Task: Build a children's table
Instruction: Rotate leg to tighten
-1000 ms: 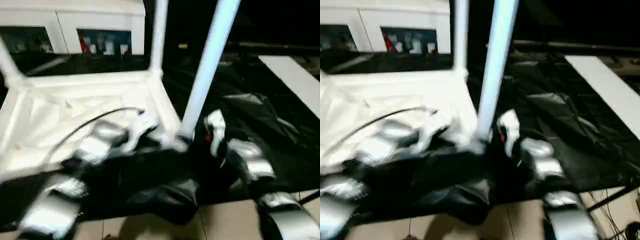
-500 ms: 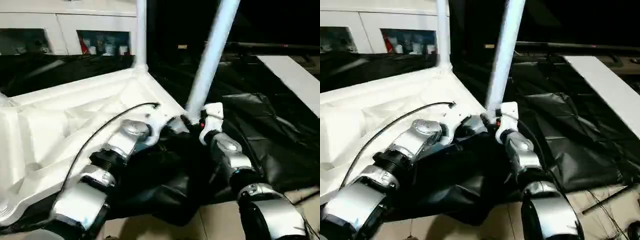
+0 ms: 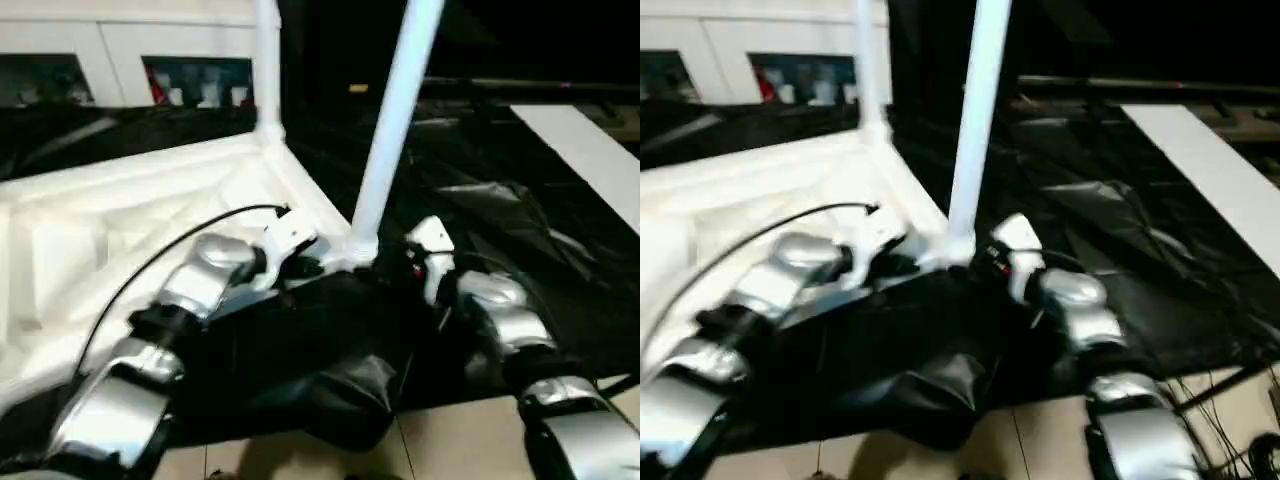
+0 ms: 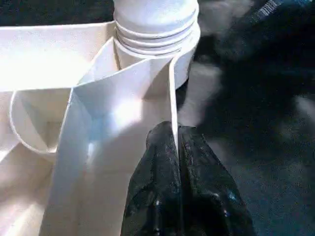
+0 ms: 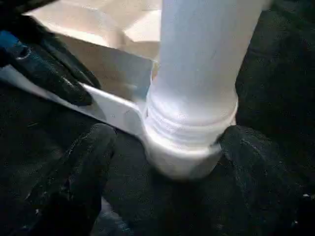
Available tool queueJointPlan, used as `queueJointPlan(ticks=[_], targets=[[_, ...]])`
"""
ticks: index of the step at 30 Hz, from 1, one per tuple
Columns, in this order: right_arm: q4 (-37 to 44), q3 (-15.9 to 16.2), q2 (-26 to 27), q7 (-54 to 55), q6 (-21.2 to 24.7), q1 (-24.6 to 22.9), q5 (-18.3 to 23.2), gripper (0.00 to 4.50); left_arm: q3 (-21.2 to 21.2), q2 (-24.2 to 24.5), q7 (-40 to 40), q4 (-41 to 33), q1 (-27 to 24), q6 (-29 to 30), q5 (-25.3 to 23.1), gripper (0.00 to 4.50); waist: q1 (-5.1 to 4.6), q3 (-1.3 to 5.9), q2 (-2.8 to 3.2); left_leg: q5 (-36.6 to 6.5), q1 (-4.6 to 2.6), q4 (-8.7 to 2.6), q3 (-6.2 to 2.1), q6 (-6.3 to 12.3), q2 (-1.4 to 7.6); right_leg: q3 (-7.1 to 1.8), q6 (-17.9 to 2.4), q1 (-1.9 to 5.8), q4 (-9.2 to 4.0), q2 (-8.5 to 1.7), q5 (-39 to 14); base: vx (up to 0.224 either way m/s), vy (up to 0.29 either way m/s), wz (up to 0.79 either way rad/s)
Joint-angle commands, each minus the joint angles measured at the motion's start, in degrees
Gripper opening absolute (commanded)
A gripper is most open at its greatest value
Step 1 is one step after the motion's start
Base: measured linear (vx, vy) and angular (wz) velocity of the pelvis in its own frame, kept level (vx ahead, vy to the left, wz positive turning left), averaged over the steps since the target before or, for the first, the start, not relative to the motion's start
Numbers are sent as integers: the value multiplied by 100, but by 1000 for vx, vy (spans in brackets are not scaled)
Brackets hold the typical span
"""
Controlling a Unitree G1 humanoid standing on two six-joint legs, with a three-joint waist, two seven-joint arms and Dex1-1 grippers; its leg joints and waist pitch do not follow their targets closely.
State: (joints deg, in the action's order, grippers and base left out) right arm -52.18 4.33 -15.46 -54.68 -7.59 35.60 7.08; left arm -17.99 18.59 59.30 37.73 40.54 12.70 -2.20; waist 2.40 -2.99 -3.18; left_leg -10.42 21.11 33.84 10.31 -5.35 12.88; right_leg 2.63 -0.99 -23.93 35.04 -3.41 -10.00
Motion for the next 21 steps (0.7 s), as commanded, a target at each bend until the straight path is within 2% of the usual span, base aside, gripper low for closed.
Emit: queueJointPlan(ticks=[1,3,5,6,11,12,15,17,21], targets=[[273,114,-198,-353,97,-59,20,379,-332,76,733,-358,-202,-66,176,0,19,360,-10,-1028,-81,-360,50,408,65,-209,-1404,298,-393,-367,-1089,0,0,0],[460,185,-291,-598,185,-125,74,379,-409,222,1057,-607,-311,-31,254,0,50,360,-18,-1006,-64,-375,39,378,79,-215,-1373,326,-368,-373,-1054,0,0,0],[603,237,-336,-770,264,-176,121,379,-450,305,1232,-771,-382,11,303,0,72,361,-11,-1041,-78,-375,42,345,75,-216,-1347,314,-371,-373,-1057,0,0,0],[704,278,-337,-929,315,-219,136,379,-472,351,1368,-907,-439,61,340,0,69,355,-33,-1057,-76,-379,49,326,70,-214,-1335,309,-379,-364,-1096,0,0,0],[811,432,-321,-1273,328,-309,27,379,-460,350,1422,-1095,-507,165,338,0,80,358,-44,-1002,-73,-376,48,286,69,-216,-1308,308,-368,-365,-1081,0,0,0],[720,481,-293,-1296,273,-291,-45,352,-457,341,1396,-1111,-509,172,334,0,87,357,-57,-966,-70,-375,49,283,62,-218,-1291,311,-370,-367,-1093,0,0,0],[620,470,-262,-1259,245,-252,-77,344,-460,330,1382,-1129,-510,186,333,0,95,358,-52,-934,-67,-371,47,268,55,-219,-1266,314,-370,-374,-1109,0,0,0],[591,440,-240,-1238,264,-230,-53,310,-453,326,1371,-1139,-514,195,335,0,95,361,-66,-901,-65,-370,45,280,56,-219,-1250,315,-364,-373,-1101,0,0,0],[674,434,-253,-1287,388,-247,20,289,-447,370,1381,-1221,-557,235,351,0,91,363,-75,-904,-71,-369,45,278,57,-218,-1233,313,-365,-367,-1118,0,0,0]])
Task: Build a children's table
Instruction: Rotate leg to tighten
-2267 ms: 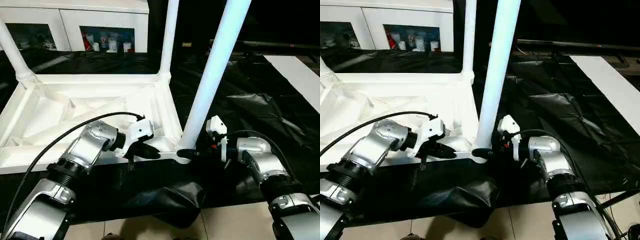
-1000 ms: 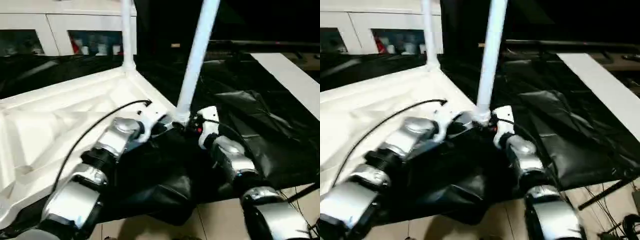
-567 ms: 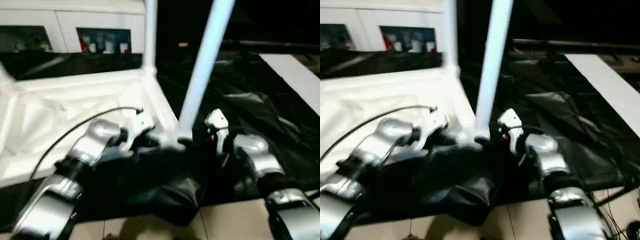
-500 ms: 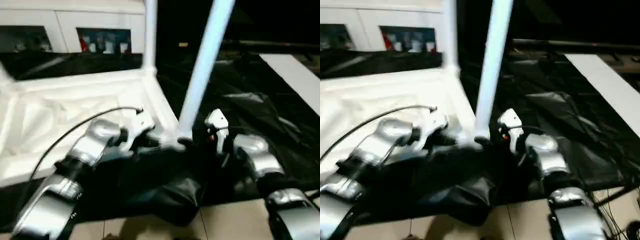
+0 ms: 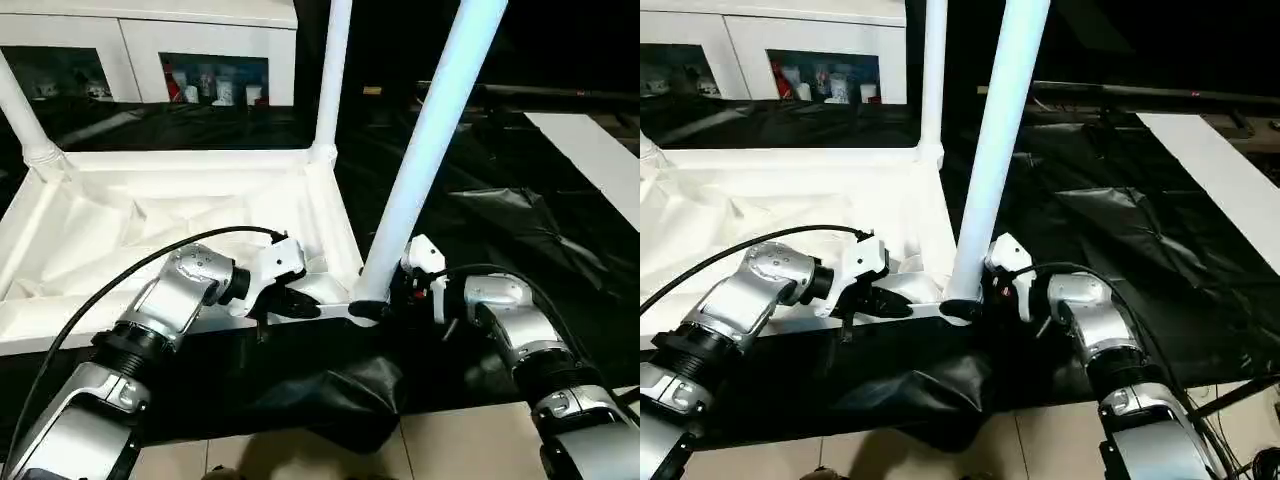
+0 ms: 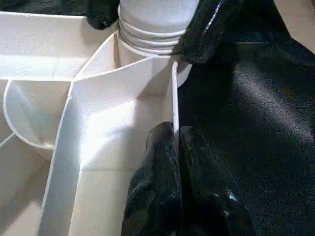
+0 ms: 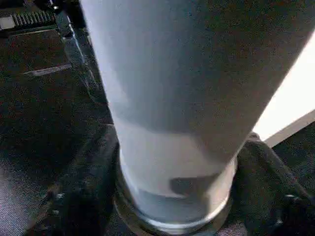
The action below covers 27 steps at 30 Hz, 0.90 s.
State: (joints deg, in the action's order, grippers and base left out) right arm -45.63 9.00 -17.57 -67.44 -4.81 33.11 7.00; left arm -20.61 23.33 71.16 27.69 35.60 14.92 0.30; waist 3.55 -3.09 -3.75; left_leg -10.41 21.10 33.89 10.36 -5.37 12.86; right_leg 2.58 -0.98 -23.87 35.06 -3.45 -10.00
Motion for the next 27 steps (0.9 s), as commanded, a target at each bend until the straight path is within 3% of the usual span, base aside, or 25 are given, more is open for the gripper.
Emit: queueJointPlan(ticks=[1,6,10,11,12,13,14,16,18,19,20,23,24,25,26,27], targets=[[79,-19,-68,-57,173,-18,53,281,-189,-73,205,-274,-89,47,114,0,-21,376,-31,-870,-67,-374,37,287,62,-211,-1243,315,-355,-367,-1084,0,0,0],[102,-48,-69,-44,237,-47,65,273,-180,-48,242,-371,-147,143,93,0,-36,381,-31,-797,-62,-365,43,303,57,-210,-1272,315,-344,-358,-949,0,0,0],[-410,-351,188,1062,97,105,-28,273,-75,-231,-187,-141,-79,339,12,0,-71,358,-21,-1023,-71,-385,34,177,51,-208,-1207,298,-392,-362,-1313,0,0,0],[-792,-552,386,2068,22,234,-110,272,60,-500,-855,266,83,387,-128,0,-100,347,30,-1124,-81,-395,32,82,52,-217,-1176,272,-406,-356,-1457,0,0,0],[-844,-588,420,2238,20,253,-115,272,82,-550,-982,345,115,390,-156,0,-128,325,14,-1225,-86,-402,39,23,37,-212,-1130,252,-446,-343,-1637,0,0,0],[-1099,-828,630,3180,54,359,-62,272,224,-861,-1750,810,312,391,-297,0,-162,339,5,-1370,-107,-390,25,-103,19,-214,-1018,246,-468,-349,-2002,0,0,0],[-1257,-999,774,3822,98,442,14,272,346,-1085,-2216,1118,462,437,-309,0,-149,343,97,-1453,-137,-394,0,-155,24,-210,-1012,241,-473,-363,-2073,0,0,0],[-1391,-1104,903,4337,188,517,59,272,445,-1279,-2592,1377,598,463,-303,0,-165,376,22,-1437,-102,-385,-4,-145,9,-204,-972,274,-461,-341,-1962,0,0,0],[-1579,-1199,1096,4983,224,639,83,272,547,-1545,-3107,1753,806,488,-311,0,-198,371,132,-1370,-89,-380,8,-117,-5,-222,-1018,262,-451,-312,-1662,0,0,0],[-1648,-1179,1200,5246,232,706,37,272,585,-1674,-3402,1964,924,451,-335,0,-194,393,68,-1395,-97,-363,15,-66,-25,-214,-1022,277,-455,-307,-1595,0,0,0],[-1666,-1128,1274,5338,218,748,-19,272,595,-1739,-3563,2090,994,421,-361,0,-186,400,122,-1354,-96,-356,21,-38,-27,-221,-1031,278,-454,-309,-1528,0,0,0],[-1677,-1136,1417,5082,69,813,41,272,587,-1772,-3731,2265,1069,295,-447,0,-172,415,89,-1150,-50,-350,26,121,-25,-212,-1095,317,-424,-312,-1142,0,0,0],[-1670,-1185,1439,4960,-3,821,96,272,572,-1758,-3698,2266,1056,272,-479,0,-173,415,22,-1136,-41,-345,37,185,-28,-209,-1098,315,-437,-314,-1142,0,0,0],[-1672,-1212,1451,4907,-43,827,121,272,567,-1754,-3680,2271,1051,260,-498,0,-142,412,51,-1076,-44,-348,27,242,-15,-206,-1115,324,-421,-338,-1147,0,0,0],[-1621,-1269,1474,4673,-150,831,208,307,531,-1702,-3573,2199,1001,210,-543,0,-141,403,4,-1058,-35,-348,35,277,-11,-197,-1111,323,-436,-341,-1198,0,0,0],[-1587,-1286,1489,4479,-296,850,236,307,512,-1662,-3475,2159,970,153,-571,0,-130,403,-38,-1055,-28,-348,31,303,-7,-192,-1099,331,-429,-347,-1254,0,0,0]])
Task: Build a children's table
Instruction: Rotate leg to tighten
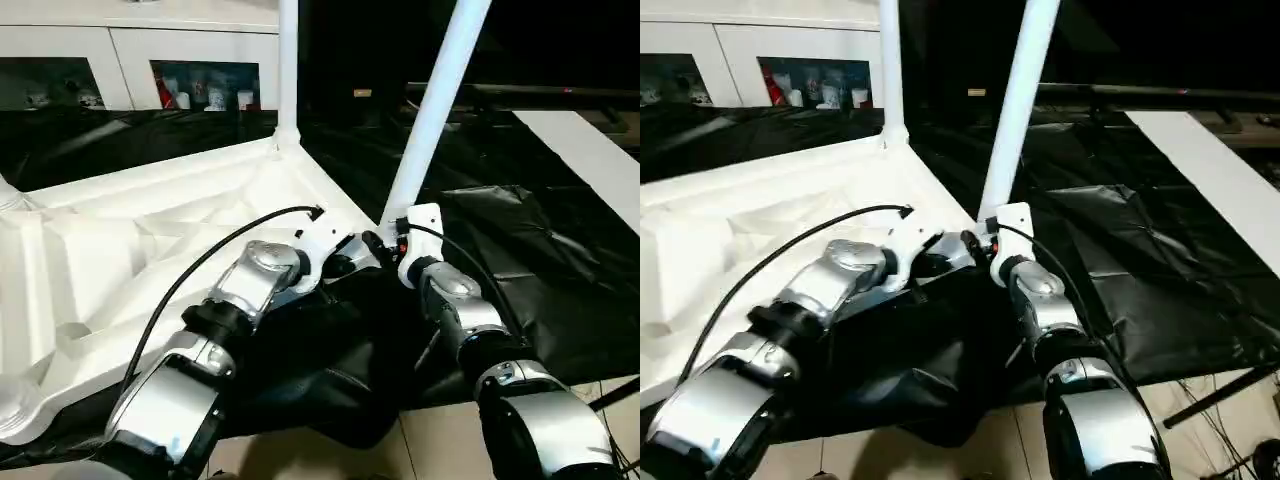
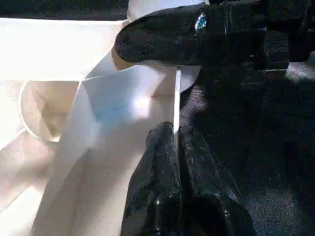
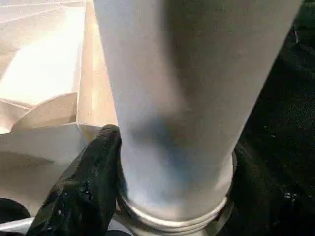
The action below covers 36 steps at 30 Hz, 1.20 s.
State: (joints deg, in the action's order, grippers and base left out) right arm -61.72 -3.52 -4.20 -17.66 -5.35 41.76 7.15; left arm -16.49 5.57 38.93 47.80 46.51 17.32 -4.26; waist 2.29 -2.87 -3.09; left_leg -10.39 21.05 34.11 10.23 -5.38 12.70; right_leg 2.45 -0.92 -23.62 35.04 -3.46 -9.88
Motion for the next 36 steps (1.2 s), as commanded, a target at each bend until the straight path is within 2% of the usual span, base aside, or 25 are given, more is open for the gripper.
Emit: queueJointPlan(ticks=[1,3,5,7,9,11,14,15,16,17,19,22,26,30,32,34,36], targets=[[72,-12,145,-685,-410,12,197,328,83,180,-120,68,-170,-112,-133,0,16,383,-76,-1029,-21,-372,36,329,23,-180,-1098,306,-424,-372,-1316,0,0,0],[85,-6,132,-762,-448,36,197,344,56,216,-33,61,-186,-200,-127,0,8,372,-69,-1002,-20,-376,40,352,29,-180,-1114,298,-421,-369,-1292,0,0,0],[201,60,-16,-1114,-405,62,227,352,-36,360,312,-79,-293,-320,-77,0,-36,358,-79,-1041,24,-391,25,350,17,-163,-1062,322,-426,-363,-1445,0,0,0],[350,141,-196,-1560,-186,39,277,385,-83,479,654,-300,-395,-267,15,0,-41,360,-72,-1089,3,-380,28,345,24,-169,-1035,311,-449,-375,-1628,0,0,0],[488,275,-409,-2024,-45,-34,227,390,-142,618,1000,-505,-480,-251,75,0,-34,358,-55,-1039,-10,-380,32,370,35,-178,-1080,302,-438,-367,-1539,0,0,0],[639,431,-651,-2549,-29,-165,93,399,-218,792,1383,-708,-570,-337,97,0,-16,373,-36,-862,-29,-372,45,419,55,-187,-1263,296,-385,-355,-1105,0,0,0],[937,662,-997,-3323,-72,-421,-27,399,-303,1067,2085,-1050,-725,-459,232,0,23,374,-91,-746,-36,-366,60,495,69,-188,-1361,295,-356,-356,-816,0,0,0],[989,701,-1056,-3471,-85,-463,-26,399,-321,1123,2206,-1113,-750,-481,255,0,34,376,-84,-743,-37,-364,60,504,66,-187,-1372,302,-350,-354,-794,0,0,0],[1190,783,-1177,-3973,9,-568,82,399,-389,1312,2658,-1392,-849,-448,392,0,45,374,-168,-756,-22,-363,65,518,60,-181,-1360,315,-350,-361,-839,0,0,0],[1274,821,-1225,-4218,49,-606,130,399,-418,1403,2841,-1510,-887,-426,438,0,63,372,-146,-756,-16,-369,52,522,69,-185,-1351,330,-330,-375,-869,0,0,0],[1373,922,-1278,-4549,91,-652,154,399,-446,1532,3050,-1674,-942,-394,494,0,51,344,-110,-922,-48,-389,51,458,85,-185,-1320,274,-369,-374,-1143,0,0,0],[1528,1075,-1332,-4839,180,-686,160,399,-432,1679,3300,-2019,-1058,-217,624,0,44,334,-92,-1058,-70,-406,46,316,104,-198,-1307,262,-376,-380,-1272,0,0,0],[1719,1109,-1264,-4996,346,-708,242,399,-433,1743,3408,-2092,-1098,-244,602,0,64,335,-114,-951,-66,-407,51,289,87,-202,-1290,271,-362,-364,-1153,0,0,0],[1739,1183,-1280,-5089,366,-746,176,399,-421,1740,3404,-2065,-1094,-256,582,0,66,355,-109,-791,-58,-393,53,283,79,-203,-1332,289,-328,-367,-884,0,0,0],[1749,1252,-1307,-5157,347,-795,77,381,-429,1752,3410,-2093,-1104,-247,582,0,69,350,-130,-750,-53,-387,58,322,75,-202,-1347,296,-323,-364,-813,0,0,0],[1756,1321,-1341,-5202,316,-820,-6,353,-437,1779,3432,-2165,-1125,-210,588,0,76,346,-132,-781,-55,-389,53,305,74,-202,-1322,293,-338,-375,-945,0,0,0],[1783,1336,-1354,-5215,333,-826,-12,344,-432,1791,3439,-2211,-1138,-174,591,0,75,344,-122,-813,-61,-392,52,289,78,-201,-1318,288,-340,-373,-994,0,0,0]])
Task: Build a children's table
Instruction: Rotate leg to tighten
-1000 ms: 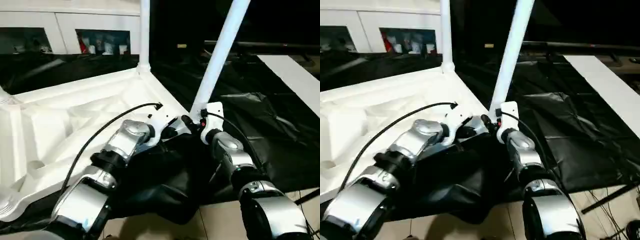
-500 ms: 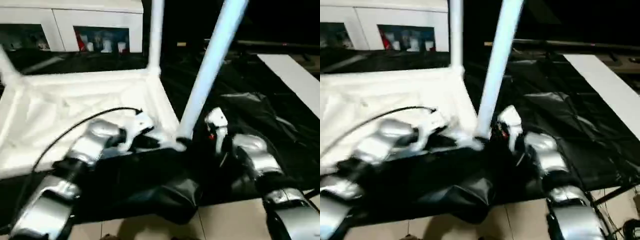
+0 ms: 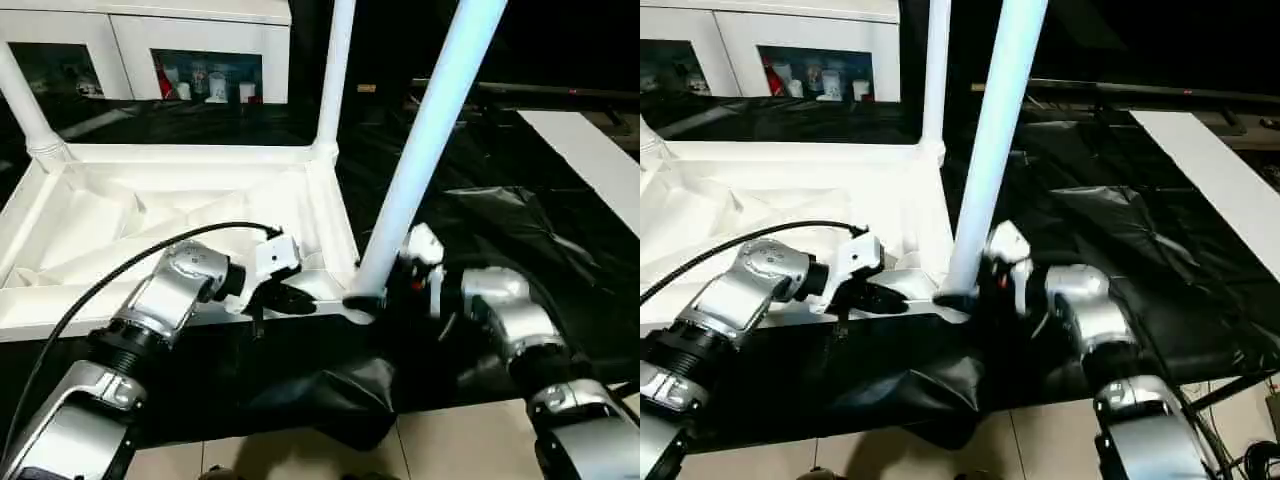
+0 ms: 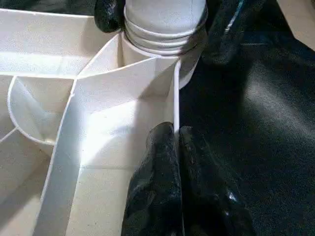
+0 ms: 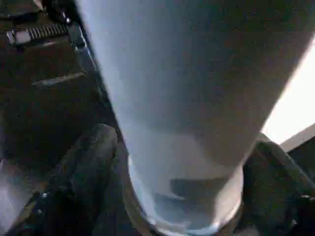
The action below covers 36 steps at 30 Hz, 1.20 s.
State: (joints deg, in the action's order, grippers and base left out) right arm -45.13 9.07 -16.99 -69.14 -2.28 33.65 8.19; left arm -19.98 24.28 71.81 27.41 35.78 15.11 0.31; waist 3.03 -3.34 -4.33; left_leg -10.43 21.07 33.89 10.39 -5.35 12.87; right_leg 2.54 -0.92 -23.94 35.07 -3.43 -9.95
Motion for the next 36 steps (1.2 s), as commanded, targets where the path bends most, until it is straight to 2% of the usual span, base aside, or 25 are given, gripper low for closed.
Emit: queueJointPlan(ticks=[1,2,3,4,8,12,15,16,17,20,22,24,25,27,28,30,32,33,34,36], targets=[[138,83,-79,-70,37,-20,-116,335,-80,-71,156,-194,-74,60,137,0,0,390,-4,-827,-64,-367,37,271,62,-212,-1309,321,-344,-374,-1005,0,0,0],[154,90,-83,-73,50,-25,-118,325,-76,-62,161,-216,-83,73,140,0,5,388,38,-847,-67,-372,32,257,62,-214,-1313,318,-344,-376,-1012,0,0,0],[163,97,-100,-44,80,-25,-137,318,-74,-48,167,-244,-106,89,136,0,0,394,45,-854,-69,-369,33,246,60,-215,-1316,321,-344,-371,-976,0,0,0],[137,94,-107,-21,75,-16,-154,312,-76,-48,163,-238,-112,84,129,0,-5,397,28,-850,-67,-369,33,239,61,-213,-1330,323,-341,-366,-930,0,0,0],[113,7,-87,-4,104,2,-88,280,-83,-64,142,-244,-112,104,119,0,-1,408,43,-787,-71,-363,33,254,57,-210,-1397,333,-317,-359,-716,0,0,0],[271,-28,-102,-65,214,-124,26,273,-130,-1,362,-251,-139,179,168,0,-7,413,63,-759,-74,-357,36,263,54,-211,-1436,343,-304,-347,-572,0,0,0],[305,-106,-70,60,324,-183,103,272,-213,49,577,-318,-172,390,212,0,-7,417,56,-747,-77,-355,37,271,53,-212,-1449,346,-301,-350,-550,0,0,0],[264,-168,-36,180,363,-181,129,272,-258,64,643,-323,-177,468,208,0,-12,415,82,-754,-81,-357,37,250,54,-216,-1456,341,-300,-351,-560,0,0,0],[242,-199,-19,238,383,-179,141,272,-279,71,669,-327,-179,506,204,0,-26,409,67,-807,-73,-362,35,231,50,-212,-1455,343,-313,-348,-632,0,0,0],[-292,-549,227,1456,129,11,67,272,-168,-254,-96,62,-39,477,-27,0,-59,400,98,-953,-76,-365,31,140,50,-215,-1431,326,-334,-356,-811,0,0,0],[-749,-901,515,2719,124,217,108,272,57,-723,-1151,599,201,477,-209,0,-120,365,80,-1321,-100,-386,13,-65,31,-205,-1288,304,-413,-351,-1517,0,0,0],[-895,-1066,663,3213,141,303,186,272,176,-928,-1575,823,311,509,-232,0,-126,377,88,-1399,-111,-375,-2,-176,25,-208,-1164,297,-432,-361,-1793,0,0,0],[-986,-1165,756,3536,155,361,234,272,253,-1050,-1826,949,378,551,-233,0,-134,389,74,-1344,-74,-380,-12,-159,19,-204,-1107,316,-425,-351,-1727,0,0,0],[-1232,-1282,1004,4497,133,518,210,272,435,-1386,-2549,1278,572,647,-241,0,-135,395,96,-1312,-92,-368,4,-117,21,-217,-1135,293,-422,-343,-1559,0,0,0],[-1416,-1260,1201,5231,101,640,79,272,520,-1623,-3218,1576,735,641,-334,0,-144,386,117,-1366,-104,-370,-2,-148,1,-209,-1129,273,-431,-329,-1621,0,0,0],[-1504,-1215,1302,5520,71,701,-1,272,555,-1727,-3585,1746,815,573,-397,0,-138,410,102,-1317,-94,-360,-2,-160,-9,-206,-1087,297,-423,-325,-1546,0,0,0],[-1642,-1128,1457,5681,9,805,-114,272,563,-1829,-3835,1988,908,470,-472,0,-111,431,116,-1116,-74,-342,19,-3,-18,-214,-1121,305,-399,-319,-1119,0,0,0],[-1652,-1129,1471,5679,-1,815,-115,272,560,-1835,-3843,2003,913,458,-482,0,-104,443,78,-1052,-68,-338,27,41,-22,-211,-1140,323,-391,-317,-1019,0,0,0],[-1722,-1190,1603,5523,-81,915,-49,272,515,-1873,-3845,2120,955,348,-581,0,-95,443,84,-961,-44,-336,34,152,-28,-210,-1168,327,-380,-324,-890,0,0,0],[-1728,-1264,1630,5310,-105,959,47,272,472,-1859,-3757,2141,965,282,-630,0,-72,427,62,-962,-37,-340,36,242,-20,-202,-1150,343,-393,-337,-972,0,0,0]])
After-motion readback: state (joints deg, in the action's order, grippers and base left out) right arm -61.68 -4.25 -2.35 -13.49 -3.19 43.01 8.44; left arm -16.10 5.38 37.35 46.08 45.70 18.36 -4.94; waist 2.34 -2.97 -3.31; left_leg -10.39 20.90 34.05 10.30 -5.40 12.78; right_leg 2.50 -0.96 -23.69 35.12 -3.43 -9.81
